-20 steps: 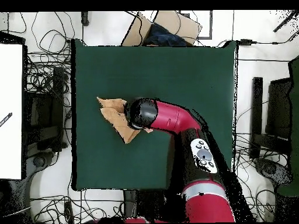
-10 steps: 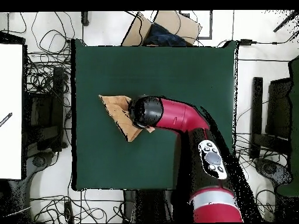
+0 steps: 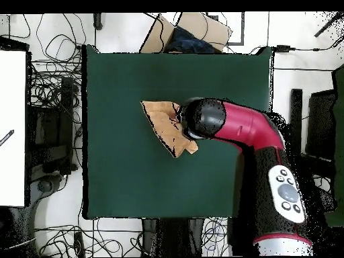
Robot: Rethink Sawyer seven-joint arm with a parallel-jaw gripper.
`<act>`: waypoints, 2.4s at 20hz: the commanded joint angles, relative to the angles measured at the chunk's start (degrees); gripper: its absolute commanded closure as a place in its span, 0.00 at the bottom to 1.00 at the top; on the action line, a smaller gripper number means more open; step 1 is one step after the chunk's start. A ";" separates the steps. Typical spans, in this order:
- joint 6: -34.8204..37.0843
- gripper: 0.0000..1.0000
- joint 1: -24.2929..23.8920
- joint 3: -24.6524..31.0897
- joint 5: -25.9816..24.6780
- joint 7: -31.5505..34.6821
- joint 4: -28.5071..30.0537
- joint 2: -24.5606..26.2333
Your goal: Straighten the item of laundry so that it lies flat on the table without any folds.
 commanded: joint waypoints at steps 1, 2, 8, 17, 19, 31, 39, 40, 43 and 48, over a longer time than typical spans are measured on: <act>3.82 1.00 -2.46 6.15 -4.29 -9.65 -0.87 -0.76; 4.04 1.00 -2.71 6.30 -4.45 -9.65 -0.84 -0.91; 5.17 1.00 -2.85 6.56 -5.19 -8.00 0.55 -3.14; 4.35 1.00 -3.57 7.25 -6.68 -7.43 -1.05 -1.31; 5.66 1.00 -3.46 7.00 -6.76 -7.55 -1.37 -1.81; 10.20 1.00 -7.61 5.48 -6.90 -8.28 -0.43 -6.74; 12.94 1.00 -8.89 5.69 -9.41 -10.45 -3.11 -8.59; 13.29 1.00 -8.96 5.89 -9.67 -10.57 -3.31 -8.58; 13.36 1.00 -8.23 5.64 -10.78 -9.55 -2.72 -9.64; 12.94 1.00 -6.20 4.24 -11.10 -6.13 1.63 -14.19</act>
